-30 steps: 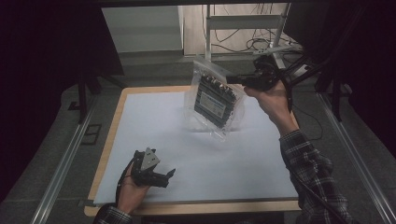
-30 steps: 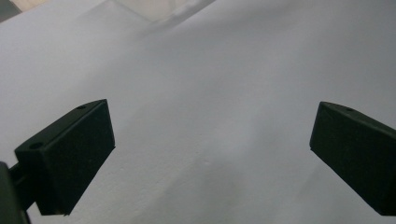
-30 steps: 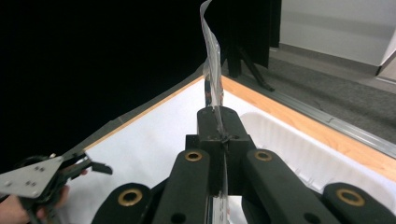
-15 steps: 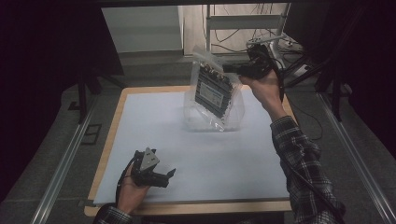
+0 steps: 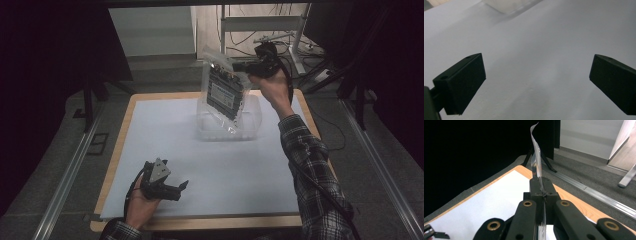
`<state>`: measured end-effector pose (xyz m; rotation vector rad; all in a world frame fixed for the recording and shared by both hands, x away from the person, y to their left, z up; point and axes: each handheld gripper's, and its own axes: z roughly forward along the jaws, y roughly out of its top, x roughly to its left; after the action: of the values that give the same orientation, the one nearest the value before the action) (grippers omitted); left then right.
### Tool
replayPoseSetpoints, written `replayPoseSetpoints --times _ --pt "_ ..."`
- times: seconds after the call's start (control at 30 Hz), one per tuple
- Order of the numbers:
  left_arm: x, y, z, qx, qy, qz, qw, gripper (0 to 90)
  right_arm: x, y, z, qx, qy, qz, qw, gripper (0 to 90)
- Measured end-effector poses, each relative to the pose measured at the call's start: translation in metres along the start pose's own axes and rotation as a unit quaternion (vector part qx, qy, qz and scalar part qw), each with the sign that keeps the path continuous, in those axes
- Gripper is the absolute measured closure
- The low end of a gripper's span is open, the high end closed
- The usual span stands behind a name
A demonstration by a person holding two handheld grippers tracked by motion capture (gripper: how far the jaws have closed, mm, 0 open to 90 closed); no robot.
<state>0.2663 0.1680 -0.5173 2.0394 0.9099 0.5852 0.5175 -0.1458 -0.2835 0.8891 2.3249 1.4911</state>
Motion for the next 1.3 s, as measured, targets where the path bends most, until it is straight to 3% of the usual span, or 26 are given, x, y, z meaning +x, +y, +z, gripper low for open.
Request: replayPoseSetpoints --times 0.63,0.77,0.87,1.0,1.17,1.3 --pt "0.0 0.0 0.0 0.009 0.001 0.011 0.9999 0.3 -0.012 -0.025 0.038 0.025 -0.003 0.003 0.9997 88.8" --pt "-0.001 0.0 0.001 0.008 0.002 0.008 0.9999 0.4 -0.013 -0.033 0.041 0.026 -0.005 0.006 0.9996 88.8" --pt "-0.002 0.0 0.001 0.011 0.002 0.012 0.9999 0.4 -0.016 -0.039 0.038 0.033 -0.032 -0.003 0.9989 88.7" --pt "-0.002 0.0 0.002 0.013 0.002 0.013 0.9998 0.5 -0.022 -0.045 0.037 0.024 -0.025 0.016 0.9993 88.7" --pt "-0.002 0.0 0.002 0.017 0.003 0.018 0.9997 0.6 -0.022 -0.046 0.041 0.03 -0.048 0.008 0.9984 88.6" --pt "-0.002 0.0 0.002 0.013 0.004 0.015 0.9998 0.7 -0.023 -0.045 0.038 0.025 -0.047 0.016 0.9985 87.4"
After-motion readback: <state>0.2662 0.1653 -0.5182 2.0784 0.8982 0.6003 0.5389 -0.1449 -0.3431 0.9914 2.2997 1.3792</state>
